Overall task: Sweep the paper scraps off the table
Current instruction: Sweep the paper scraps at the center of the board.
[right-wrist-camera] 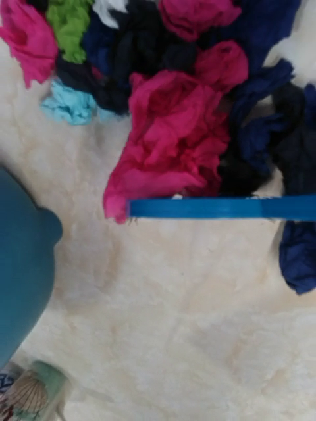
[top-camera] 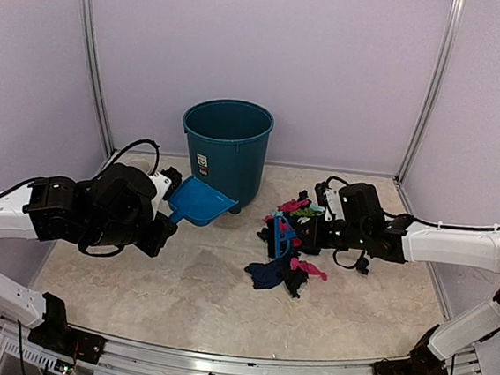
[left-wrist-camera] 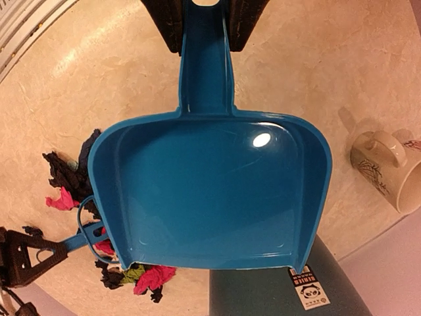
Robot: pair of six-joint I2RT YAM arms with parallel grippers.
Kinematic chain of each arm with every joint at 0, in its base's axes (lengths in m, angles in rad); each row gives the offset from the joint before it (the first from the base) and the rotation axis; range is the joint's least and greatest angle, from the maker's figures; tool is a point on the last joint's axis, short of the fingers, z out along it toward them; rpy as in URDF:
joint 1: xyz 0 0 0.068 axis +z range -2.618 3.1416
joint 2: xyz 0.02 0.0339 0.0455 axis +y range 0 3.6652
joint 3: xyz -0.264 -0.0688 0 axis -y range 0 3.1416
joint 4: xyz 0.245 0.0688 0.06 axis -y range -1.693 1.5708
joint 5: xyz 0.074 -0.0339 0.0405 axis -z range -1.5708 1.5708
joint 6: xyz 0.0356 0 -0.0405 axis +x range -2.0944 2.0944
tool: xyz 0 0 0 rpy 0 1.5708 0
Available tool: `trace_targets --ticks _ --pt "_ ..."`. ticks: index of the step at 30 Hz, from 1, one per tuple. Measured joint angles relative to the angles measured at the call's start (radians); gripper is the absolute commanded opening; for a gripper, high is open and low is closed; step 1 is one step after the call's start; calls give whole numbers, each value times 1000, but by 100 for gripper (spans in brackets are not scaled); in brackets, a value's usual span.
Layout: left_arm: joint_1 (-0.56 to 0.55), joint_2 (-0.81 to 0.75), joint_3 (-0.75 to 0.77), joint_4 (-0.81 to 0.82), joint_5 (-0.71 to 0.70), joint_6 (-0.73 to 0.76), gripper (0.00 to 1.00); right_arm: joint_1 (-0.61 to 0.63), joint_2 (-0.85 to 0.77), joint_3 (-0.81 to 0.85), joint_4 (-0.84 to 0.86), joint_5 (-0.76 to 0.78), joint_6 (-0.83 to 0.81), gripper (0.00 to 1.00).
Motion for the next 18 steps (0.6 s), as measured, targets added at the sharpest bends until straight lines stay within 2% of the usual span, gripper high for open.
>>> trace_targets --ticks 10,18 --pt "-21 1 -43 1 61 -57 2 15 -187 -16 -34 -72 -23 0" --pt "-21 1 -50 10 76 -79 2 127 -132 -16 -45 -183 -23 0"
